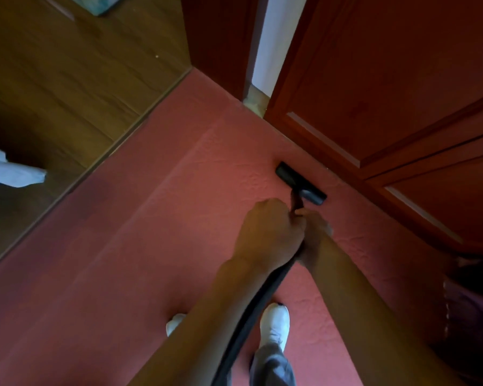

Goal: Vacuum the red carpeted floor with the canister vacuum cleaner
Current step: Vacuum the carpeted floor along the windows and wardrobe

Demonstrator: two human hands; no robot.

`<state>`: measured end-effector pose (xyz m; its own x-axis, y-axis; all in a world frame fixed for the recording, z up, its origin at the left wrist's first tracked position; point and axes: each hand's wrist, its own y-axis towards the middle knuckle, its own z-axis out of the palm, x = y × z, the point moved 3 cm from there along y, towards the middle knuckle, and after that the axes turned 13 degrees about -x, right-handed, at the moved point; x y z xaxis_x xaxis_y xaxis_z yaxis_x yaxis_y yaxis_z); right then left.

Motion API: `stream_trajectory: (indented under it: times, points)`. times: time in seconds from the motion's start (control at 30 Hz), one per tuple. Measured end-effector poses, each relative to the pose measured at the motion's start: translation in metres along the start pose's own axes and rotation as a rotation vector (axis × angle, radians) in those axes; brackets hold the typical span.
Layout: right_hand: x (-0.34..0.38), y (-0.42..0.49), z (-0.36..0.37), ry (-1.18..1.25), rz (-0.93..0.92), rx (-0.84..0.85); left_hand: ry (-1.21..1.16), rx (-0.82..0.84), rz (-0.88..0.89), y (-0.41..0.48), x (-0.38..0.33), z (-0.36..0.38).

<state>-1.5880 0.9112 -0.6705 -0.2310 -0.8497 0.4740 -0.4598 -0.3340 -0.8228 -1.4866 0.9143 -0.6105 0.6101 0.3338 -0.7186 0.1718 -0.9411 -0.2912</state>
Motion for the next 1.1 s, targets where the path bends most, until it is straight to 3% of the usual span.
stream_trajectory:
  times: [0.2, 0.3, 0.43, 0.6, 0.73, 0.97, 1.1]
  points:
    - [-0.048, -0.063, 0.019, -0.044, 0.109, 0.005, 0.08, 0.001, 0.049, -0.062, 0.036, -0.065]
    - [-0.057, -0.063, 0.048, -0.1, 0.099, -0.011, 0.034, -0.054, -0.046, -0.061, 0.068, -0.071]
    - [-0.05, -0.029, 0.084, -0.113, 0.011, -0.098, -0.173, -0.053, -0.244, -0.034, 0.1, -0.056]
    - [-0.023, 0.008, 0.106, -0.196, -0.136, -0.138, -0.265, -0.057, -0.256, 0.006, 0.102, -0.036]
    - [-0.019, -0.009, 0.109, -0.221, -0.172, -0.116, -0.256, -0.097, -0.266, 0.004, 0.1, -0.06]
    - [-0.071, -0.1, 0.115, -0.344, -0.07, 0.007, -0.274, -0.15, -0.231, -0.083, 0.116, -0.142]
    - [-0.101, -0.123, 0.15, -0.414, -0.09, 0.059, -0.221, -0.224, -0.346, -0.098, 0.155, -0.157]
